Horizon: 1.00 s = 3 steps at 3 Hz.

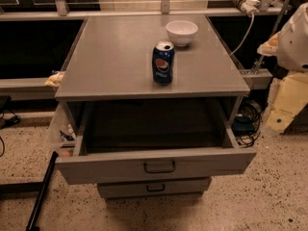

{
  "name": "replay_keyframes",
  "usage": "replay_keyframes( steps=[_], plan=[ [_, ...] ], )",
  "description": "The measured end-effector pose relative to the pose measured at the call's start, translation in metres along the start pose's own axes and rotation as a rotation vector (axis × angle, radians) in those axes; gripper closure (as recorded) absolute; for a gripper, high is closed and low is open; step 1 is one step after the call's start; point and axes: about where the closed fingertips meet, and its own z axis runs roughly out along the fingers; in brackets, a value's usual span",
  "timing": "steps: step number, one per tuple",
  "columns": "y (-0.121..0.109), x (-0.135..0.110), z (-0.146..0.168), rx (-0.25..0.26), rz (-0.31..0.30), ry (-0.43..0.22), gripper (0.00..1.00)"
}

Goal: Close top drawer

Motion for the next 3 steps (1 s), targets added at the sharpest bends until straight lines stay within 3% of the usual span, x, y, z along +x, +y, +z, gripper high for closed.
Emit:
replay_keyframes(
  steps=[1, 2, 3],
  plan=[
    [0.000, 0.000, 0.000, 0.000, 0.000, 0.000, 0.00],
    [0.000, 0.000, 0.000, 0.000, 0.000, 0.000, 0.19],
    [0.009, 0.000, 0.021, 0.006, 0.012, -0.034, 0.42]
  ],
)
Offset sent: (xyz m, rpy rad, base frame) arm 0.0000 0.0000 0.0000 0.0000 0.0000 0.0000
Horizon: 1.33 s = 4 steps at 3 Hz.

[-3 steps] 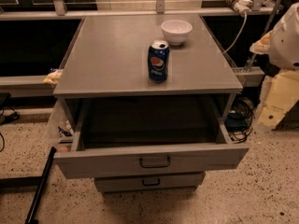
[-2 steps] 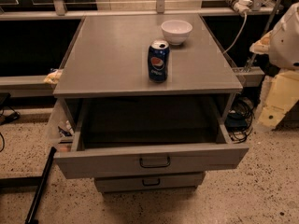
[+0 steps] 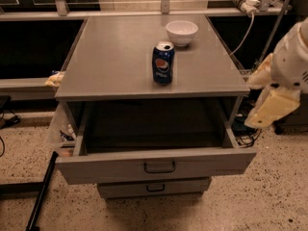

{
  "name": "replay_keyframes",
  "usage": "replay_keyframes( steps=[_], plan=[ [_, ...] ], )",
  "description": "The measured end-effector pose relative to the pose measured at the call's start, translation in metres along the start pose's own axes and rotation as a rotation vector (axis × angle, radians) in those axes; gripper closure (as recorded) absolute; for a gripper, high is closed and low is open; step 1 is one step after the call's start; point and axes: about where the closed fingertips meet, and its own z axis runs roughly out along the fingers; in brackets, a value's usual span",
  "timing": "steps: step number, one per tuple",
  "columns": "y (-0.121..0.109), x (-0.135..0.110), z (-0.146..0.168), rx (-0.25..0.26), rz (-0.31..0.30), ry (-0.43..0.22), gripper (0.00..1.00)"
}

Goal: Close top drawer

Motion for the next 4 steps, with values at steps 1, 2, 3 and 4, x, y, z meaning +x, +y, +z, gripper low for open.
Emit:
replay_keyframes(
  steps=[1, 2, 3, 4],
  plan=[
    [0.023, 0.000, 0.049, -0.011, 0.014, -0.074, 0.65],
    [0.041, -0.004, 0.108, -0.038, 0.010, -0.166, 0.89],
    [0.054, -0.009, 0.158, -0.074, -0.006, -0.231, 1.00],
    [0.066, -0.011, 0.200, -0.121, -0.024, -0.255, 1.00]
  ],
)
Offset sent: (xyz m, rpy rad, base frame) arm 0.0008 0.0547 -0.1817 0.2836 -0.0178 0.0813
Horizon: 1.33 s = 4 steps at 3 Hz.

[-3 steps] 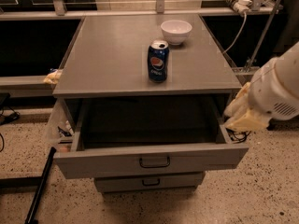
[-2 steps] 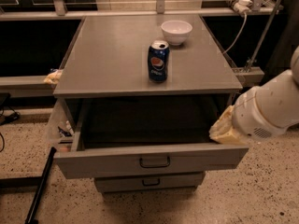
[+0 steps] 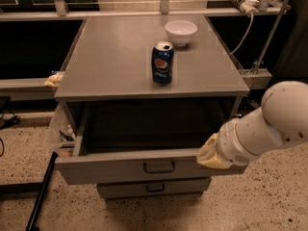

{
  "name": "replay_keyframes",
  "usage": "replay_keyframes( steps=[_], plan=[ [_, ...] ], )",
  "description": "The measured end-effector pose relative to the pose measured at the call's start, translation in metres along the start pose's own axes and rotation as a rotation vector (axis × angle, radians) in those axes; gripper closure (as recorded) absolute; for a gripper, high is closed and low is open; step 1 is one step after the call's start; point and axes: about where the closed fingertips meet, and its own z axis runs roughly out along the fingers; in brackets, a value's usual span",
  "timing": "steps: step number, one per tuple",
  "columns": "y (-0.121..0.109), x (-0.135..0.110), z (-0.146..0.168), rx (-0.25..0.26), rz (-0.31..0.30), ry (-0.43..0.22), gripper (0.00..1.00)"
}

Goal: Close top drawer

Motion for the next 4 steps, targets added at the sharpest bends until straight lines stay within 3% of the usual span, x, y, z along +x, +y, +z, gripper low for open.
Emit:
replay_keyframes(
  steps=[2, 3, 4],
  plan=[
    [0.024, 0.011, 0.059, -0.107, -0.071, 0.027, 1.00],
    [0.024, 0.011, 0.059, -0.107, -0.071, 0.027, 1.00],
    [0.024, 0.016, 0.060, -0.028, -0.127, 0.059, 1.00]
  ],
)
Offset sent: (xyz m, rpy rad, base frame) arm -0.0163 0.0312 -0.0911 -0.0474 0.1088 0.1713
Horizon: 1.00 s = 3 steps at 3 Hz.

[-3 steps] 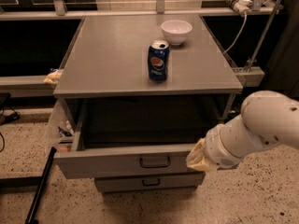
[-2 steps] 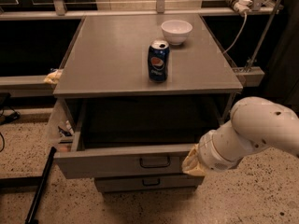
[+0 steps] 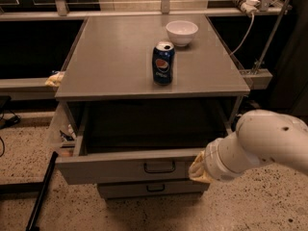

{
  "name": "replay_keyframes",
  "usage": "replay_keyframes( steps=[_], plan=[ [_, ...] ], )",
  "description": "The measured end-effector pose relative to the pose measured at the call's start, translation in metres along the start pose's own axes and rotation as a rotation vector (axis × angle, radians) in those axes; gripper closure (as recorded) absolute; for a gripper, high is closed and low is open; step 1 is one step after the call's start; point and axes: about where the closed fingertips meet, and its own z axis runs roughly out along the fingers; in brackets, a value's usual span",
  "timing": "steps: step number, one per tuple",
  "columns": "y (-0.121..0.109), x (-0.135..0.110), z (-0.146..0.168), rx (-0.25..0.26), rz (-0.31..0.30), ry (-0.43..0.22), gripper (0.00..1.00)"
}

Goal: Close top drawer

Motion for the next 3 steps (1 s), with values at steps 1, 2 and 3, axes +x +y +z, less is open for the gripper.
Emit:
replay_keyframes(
  steps=[1, 2, 3],
  plan=[
    [-0.005, 0.011, 0.007, 0.119, -0.076, 0.030, 1.00],
    [-0.016, 0.018, 0.009, 0.229, -0.137, 0.044, 1.00],
    [-0.033, 0.022, 0.010, 0.319, -0.174, 0.046, 1.00]
  ],
)
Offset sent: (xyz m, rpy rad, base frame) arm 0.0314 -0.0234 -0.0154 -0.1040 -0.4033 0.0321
